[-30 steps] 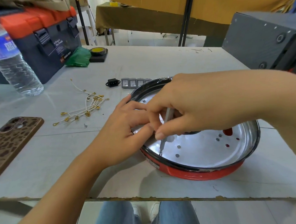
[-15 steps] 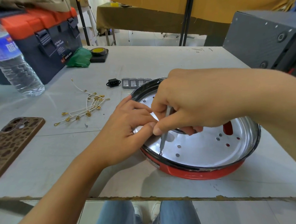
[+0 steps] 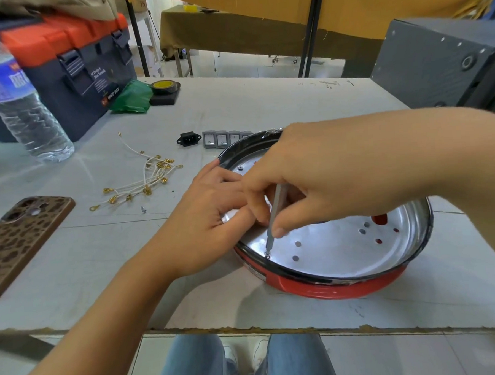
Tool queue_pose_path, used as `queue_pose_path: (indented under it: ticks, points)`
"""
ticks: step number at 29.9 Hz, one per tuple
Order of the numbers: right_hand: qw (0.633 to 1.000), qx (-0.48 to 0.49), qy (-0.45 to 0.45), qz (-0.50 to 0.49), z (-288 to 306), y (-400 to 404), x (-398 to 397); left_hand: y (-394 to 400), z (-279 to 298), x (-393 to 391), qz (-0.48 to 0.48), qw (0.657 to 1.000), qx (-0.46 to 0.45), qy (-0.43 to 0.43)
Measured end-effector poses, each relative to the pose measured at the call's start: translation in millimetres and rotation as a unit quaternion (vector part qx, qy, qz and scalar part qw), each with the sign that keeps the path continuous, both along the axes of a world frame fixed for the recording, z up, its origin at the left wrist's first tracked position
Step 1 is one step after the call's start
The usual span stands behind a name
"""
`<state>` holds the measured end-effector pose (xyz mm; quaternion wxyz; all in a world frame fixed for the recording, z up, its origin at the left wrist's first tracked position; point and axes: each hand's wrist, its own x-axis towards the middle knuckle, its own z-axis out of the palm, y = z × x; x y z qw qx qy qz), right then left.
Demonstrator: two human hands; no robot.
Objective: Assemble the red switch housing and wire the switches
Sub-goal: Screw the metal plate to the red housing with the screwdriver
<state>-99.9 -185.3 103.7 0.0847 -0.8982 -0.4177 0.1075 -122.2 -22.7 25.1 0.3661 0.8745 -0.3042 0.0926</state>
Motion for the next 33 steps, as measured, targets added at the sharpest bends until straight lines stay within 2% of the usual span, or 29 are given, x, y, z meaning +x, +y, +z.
queue_pose_path:
  ticks: [4, 12, 17, 20, 24, 33]
  points:
    - [1.0, 0.002, 0.004, -0.009, 3, -2, 0, 1, -1, 1, 0.0, 1.0, 0.017, 0.0]
    - [0.993, -0.047, -0.108, 0.029, -2, 1, 7, 1, 0, 3, -0.003, 1.0, 0.03, 0.01]
    - [0.988, -0.023, -0.152, 0.005, -11, 1, 10, 2, 0, 2, 0.006, 0.999, 0.048, 0.007]
    - [0.993, -0.029, -0.11, 0.015, -13, 3, 10, 1, 1, 2, 0.003, 0.999, 0.038, 0.007]
    - [0.999, 0.035, 0.03, -0.013, -3, -4, -1, 0, 0, 2, -0.012, 1.0, 0.014, -0.009]
    - [1.0, -0.006, -0.006, 0.015, 4, 0, 3, 2, -2, 5, -0.012, 1.0, 0.028, 0.005]
